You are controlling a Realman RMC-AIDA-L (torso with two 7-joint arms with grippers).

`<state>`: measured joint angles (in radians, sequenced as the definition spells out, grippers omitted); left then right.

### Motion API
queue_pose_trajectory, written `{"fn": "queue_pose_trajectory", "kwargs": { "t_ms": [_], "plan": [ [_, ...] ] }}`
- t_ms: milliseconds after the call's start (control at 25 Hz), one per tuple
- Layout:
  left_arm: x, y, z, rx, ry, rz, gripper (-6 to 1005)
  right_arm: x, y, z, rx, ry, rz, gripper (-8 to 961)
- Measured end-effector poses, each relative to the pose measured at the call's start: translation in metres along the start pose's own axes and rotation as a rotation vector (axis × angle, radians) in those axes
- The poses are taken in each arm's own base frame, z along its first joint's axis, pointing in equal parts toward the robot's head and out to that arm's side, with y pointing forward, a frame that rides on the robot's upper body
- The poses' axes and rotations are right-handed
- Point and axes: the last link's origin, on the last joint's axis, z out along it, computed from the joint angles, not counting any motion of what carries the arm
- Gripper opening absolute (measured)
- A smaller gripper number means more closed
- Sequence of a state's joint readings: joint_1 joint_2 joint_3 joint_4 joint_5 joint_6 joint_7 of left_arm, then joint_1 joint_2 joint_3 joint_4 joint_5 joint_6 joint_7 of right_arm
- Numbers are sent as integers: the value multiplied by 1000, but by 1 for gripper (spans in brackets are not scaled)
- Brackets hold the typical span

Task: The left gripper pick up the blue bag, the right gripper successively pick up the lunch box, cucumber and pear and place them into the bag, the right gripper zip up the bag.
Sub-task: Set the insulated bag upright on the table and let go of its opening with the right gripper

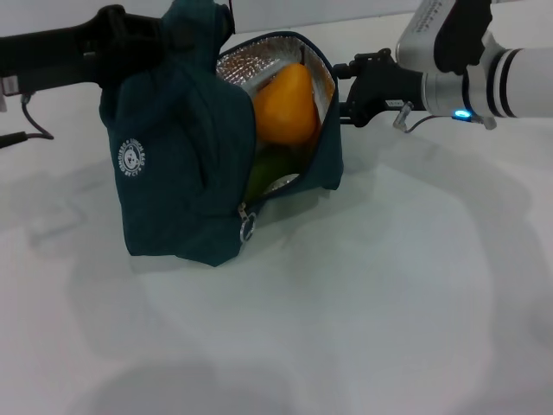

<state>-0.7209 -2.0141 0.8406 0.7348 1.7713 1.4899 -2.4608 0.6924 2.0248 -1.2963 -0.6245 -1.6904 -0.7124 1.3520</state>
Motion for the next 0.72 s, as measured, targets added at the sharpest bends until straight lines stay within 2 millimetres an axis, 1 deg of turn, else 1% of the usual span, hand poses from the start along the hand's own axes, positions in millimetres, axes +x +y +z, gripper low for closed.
{"fn": "queue_pose_trajectory", "kwargs": {
  "t_ms": [40, 160, 280, 400, 520, 720],
  "plan": [
    [0, 0, 0, -1, -1, -1, 47, 0, 0, 0, 0, 0, -4, 623],
    [-2, 0, 1, -5, -6, -5, 47, 0, -1, -2, 11, -11, -14, 557],
    [-4, -1, 1, -8, -10, -11, 47, -2, -5, -7, 47, -58, 6, 490],
    [-7, -2, -1, -11, -16, -15, 47, -7, -10, -18, 86, -119, 8, 423],
    [-9, -3, -3, -13, -20, -20, 47, -13, -16, -35, 138, -176, -31, 356],
    [-11, -5, -6, -10, -19, -26, 47, -19, -20, -52, 177, -212, -65, 255]
  ]
}}
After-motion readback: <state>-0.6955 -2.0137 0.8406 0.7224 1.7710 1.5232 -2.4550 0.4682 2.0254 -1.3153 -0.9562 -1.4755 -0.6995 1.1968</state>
